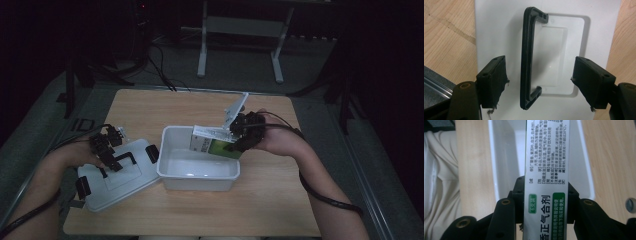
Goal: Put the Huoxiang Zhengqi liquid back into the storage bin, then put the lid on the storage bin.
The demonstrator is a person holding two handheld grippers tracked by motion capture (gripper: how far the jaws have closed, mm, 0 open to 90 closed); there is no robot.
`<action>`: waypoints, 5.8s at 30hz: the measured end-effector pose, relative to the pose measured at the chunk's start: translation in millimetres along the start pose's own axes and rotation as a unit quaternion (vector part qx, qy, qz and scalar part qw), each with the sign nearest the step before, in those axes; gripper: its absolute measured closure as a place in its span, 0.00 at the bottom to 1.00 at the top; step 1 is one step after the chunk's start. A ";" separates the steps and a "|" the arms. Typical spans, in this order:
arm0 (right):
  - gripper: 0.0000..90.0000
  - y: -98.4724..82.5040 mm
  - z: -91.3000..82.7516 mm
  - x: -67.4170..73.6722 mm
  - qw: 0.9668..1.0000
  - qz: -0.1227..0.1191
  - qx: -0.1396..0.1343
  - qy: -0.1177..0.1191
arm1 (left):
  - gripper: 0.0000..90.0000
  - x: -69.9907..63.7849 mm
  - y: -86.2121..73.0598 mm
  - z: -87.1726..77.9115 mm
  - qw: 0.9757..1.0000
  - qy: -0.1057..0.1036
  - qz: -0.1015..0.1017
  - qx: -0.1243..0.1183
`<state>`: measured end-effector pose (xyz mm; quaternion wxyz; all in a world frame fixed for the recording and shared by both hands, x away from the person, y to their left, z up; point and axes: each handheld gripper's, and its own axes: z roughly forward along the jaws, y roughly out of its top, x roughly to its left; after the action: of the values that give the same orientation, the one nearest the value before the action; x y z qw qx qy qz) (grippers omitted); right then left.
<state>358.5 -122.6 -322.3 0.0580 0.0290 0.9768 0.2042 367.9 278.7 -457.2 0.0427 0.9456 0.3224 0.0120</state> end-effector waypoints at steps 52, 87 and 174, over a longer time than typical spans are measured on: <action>0.69 -11.8 139.8 0.7 0.989 -0.008 0.114 0.091 | 0.30 -3.2 -2.2 3.8 1.000 -0.005 0.008 0.009; 0.40 -52.3 39.9 -19.7 0.997 0.061 -0.038 0.006 | 0.33 -4.2 -3.1 -3.6 1.000 -0.016 0.013 -0.005; 0.15 -280.4 118.8 49.9 0.916 0.305 -0.242 -0.098 | 0.93 -27.0 9.8 -141.9 0.992 0.033 0.090 -0.082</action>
<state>314.6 -328.1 -548.3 0.0932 0.3306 0.8308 0.4381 345.3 264.8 -314.9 0.1087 0.9631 0.2350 0.0733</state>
